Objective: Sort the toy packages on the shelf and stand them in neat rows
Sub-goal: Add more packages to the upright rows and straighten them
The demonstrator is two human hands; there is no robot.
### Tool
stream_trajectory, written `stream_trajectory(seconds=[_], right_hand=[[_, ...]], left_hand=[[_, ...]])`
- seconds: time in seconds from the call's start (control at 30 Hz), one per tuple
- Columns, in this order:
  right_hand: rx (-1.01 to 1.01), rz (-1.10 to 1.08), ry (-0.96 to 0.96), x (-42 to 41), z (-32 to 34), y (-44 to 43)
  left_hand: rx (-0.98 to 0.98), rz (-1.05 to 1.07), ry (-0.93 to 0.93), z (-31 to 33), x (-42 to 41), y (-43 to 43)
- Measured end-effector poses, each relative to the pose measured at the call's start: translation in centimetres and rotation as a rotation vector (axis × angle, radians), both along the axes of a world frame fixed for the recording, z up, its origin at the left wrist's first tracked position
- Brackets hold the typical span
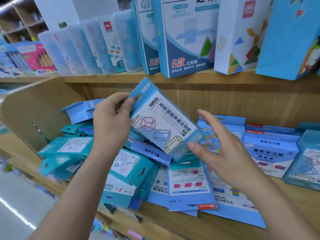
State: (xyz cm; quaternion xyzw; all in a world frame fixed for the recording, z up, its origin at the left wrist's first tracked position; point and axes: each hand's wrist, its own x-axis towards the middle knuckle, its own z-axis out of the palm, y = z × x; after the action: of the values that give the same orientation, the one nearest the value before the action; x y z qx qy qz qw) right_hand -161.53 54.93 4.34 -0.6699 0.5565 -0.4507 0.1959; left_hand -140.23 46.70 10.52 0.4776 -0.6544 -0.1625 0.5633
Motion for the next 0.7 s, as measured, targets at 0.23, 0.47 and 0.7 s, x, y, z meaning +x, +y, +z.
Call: stream_trajectory(seconds=[0.23, 0.47, 0.7], right_hand=[[0.038, 0.111, -0.284, 0.4, 0.3, 0.8], [0.054, 0.091, -0.574, -0.1, -0.2, 2.4], [0.085, -0.031, -0.681, -3.0, -1.9, 5.7]], left_hand=[[0.238, -0.164, 0.203, 0.3, -0.4, 2.0], [0.267, -0.375, 0.305, 0.4, -1.0, 3.3], [0.358, -0.582, 0.157, -1.7, -4.2, 7.0]])
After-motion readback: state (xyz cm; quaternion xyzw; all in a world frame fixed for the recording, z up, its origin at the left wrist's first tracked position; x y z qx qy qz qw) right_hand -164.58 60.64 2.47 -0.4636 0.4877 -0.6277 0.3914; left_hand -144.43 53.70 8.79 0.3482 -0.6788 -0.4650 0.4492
